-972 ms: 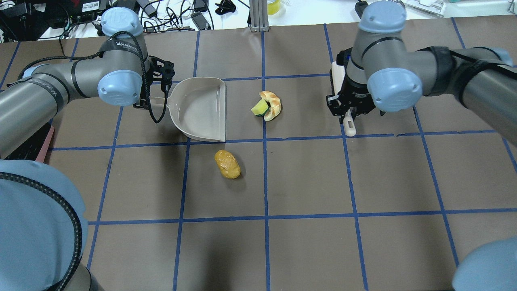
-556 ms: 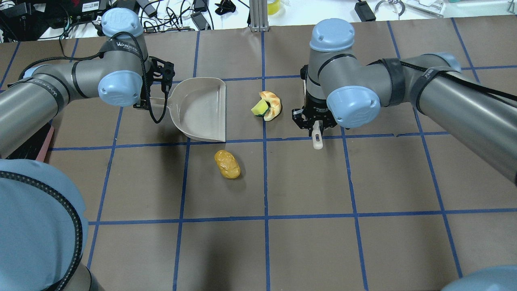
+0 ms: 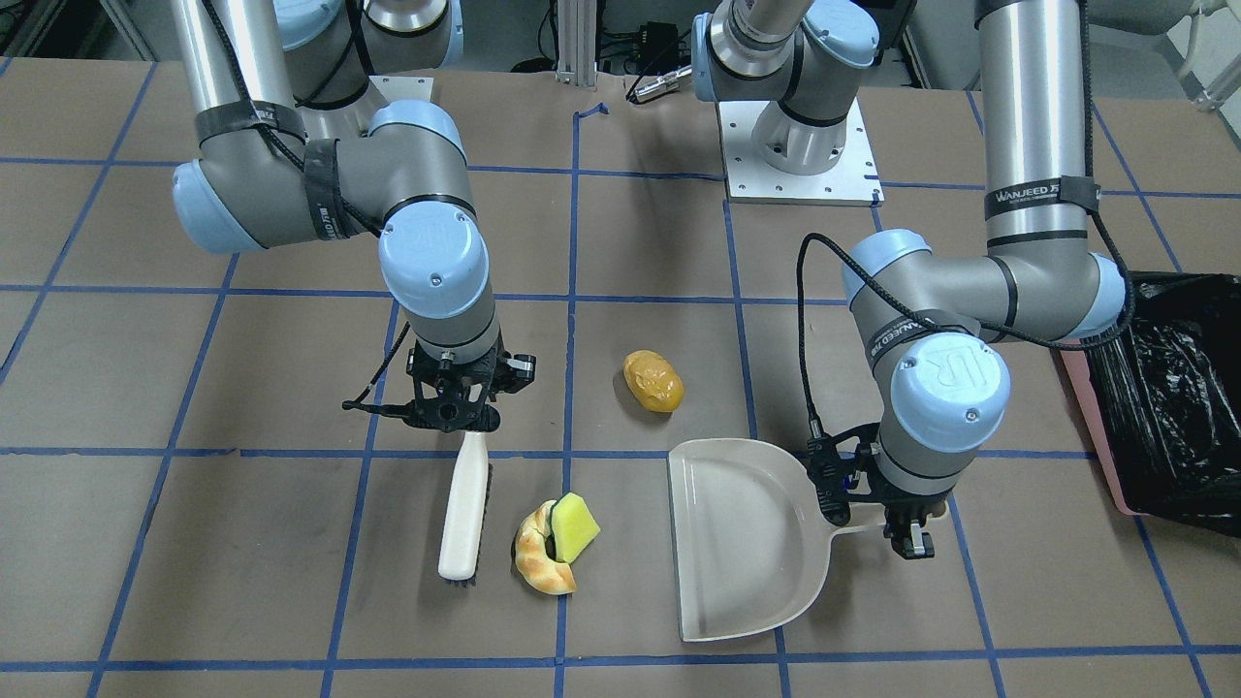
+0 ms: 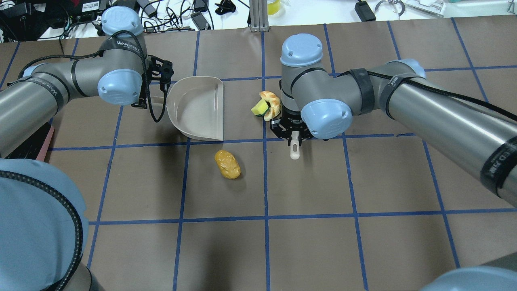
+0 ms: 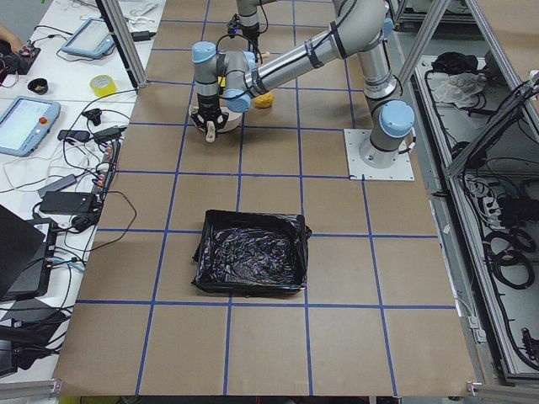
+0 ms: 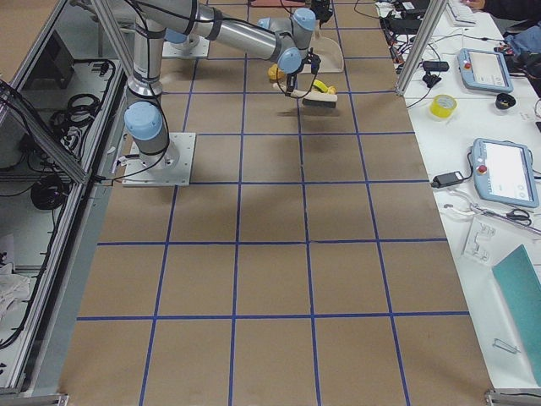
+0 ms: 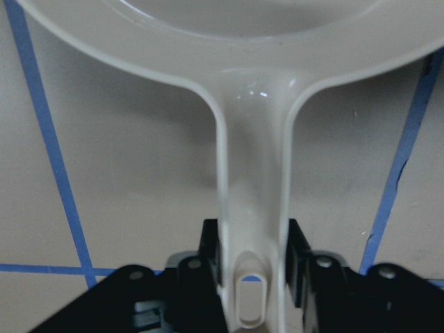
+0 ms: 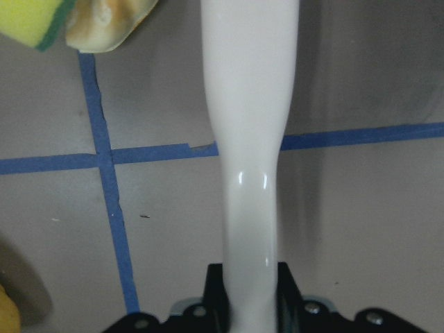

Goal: Sweep and dump trash into bin
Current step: 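Carry the brush toward the sponge and crust with the right gripper, then sweep the sponge and crust into the dustpan with the right gripper's brush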

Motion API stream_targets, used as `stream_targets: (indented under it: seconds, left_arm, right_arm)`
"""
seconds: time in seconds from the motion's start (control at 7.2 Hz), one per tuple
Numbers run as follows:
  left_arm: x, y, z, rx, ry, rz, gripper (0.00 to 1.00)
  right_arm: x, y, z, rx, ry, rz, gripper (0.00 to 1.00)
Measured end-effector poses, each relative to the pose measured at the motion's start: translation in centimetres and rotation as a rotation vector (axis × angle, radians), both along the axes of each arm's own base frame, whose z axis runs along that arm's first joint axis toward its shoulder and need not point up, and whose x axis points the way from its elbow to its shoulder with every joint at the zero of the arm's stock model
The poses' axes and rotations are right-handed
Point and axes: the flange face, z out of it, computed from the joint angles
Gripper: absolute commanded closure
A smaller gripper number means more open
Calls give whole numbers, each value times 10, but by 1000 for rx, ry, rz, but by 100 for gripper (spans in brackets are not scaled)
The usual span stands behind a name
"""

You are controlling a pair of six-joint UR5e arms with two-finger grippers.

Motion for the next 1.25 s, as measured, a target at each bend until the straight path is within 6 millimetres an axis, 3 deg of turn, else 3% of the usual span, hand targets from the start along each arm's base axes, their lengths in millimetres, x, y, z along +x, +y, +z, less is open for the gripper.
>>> stream_targets:
  seconds: [0.56, 1.25]
  left_arm:
    - [-1, 1, -3, 2, 1, 7, 100]
    - [-1, 0, -3, 0, 2, 13, 100]
  right_arm:
    - [54, 3, -12, -28, -11, -76, 100]
    - [188, -2, -18, -62, -70, -193, 100]
